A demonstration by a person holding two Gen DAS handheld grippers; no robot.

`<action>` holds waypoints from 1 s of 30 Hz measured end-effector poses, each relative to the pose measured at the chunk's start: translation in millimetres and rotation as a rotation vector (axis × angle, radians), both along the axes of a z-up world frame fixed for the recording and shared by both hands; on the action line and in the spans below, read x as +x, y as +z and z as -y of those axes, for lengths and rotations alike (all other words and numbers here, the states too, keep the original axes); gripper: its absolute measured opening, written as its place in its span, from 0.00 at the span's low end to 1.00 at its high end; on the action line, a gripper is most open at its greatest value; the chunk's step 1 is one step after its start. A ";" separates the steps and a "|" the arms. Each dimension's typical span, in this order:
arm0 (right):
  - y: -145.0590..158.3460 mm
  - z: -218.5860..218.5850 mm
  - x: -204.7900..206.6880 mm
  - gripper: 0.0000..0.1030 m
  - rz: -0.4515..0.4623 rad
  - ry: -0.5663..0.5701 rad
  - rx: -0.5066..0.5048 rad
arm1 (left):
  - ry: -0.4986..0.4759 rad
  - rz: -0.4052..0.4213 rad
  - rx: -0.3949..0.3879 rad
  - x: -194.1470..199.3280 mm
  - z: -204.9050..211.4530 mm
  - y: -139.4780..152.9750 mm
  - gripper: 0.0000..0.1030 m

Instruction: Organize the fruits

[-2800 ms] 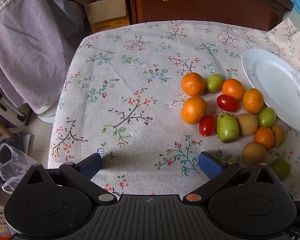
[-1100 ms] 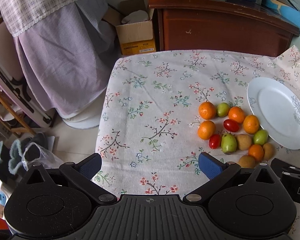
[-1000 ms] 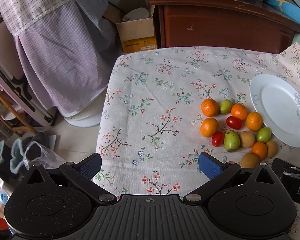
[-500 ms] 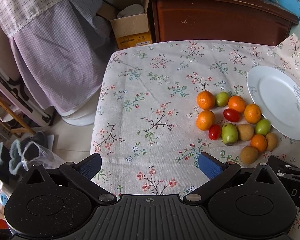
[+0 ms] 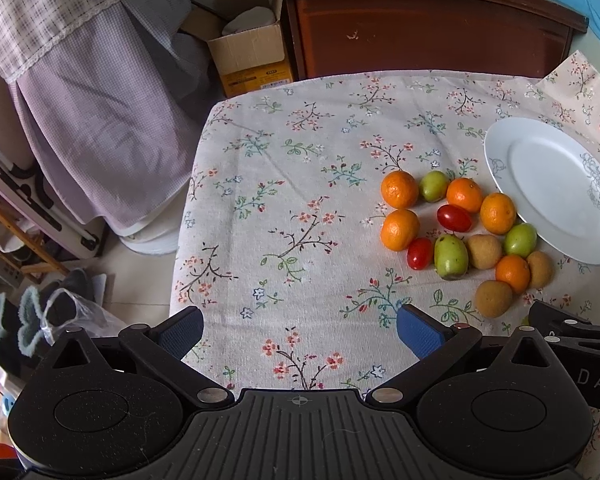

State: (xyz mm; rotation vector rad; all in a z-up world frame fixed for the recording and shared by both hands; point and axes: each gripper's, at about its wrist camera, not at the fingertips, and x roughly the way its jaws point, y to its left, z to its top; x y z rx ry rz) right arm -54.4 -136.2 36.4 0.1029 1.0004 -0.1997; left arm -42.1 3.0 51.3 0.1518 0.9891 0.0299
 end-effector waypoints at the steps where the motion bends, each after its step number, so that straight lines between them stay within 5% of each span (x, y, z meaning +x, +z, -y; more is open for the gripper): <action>1: 0.0 0.0 0.0 0.99 0.000 0.000 0.000 | 0.000 0.001 0.000 0.0 0.0 0.1 1.00; 30: -2.5 3.5 -1.3 0.99 0.004 -0.002 0.012 | -0.003 0.016 0.012 -1.4 4.8 0.7 0.99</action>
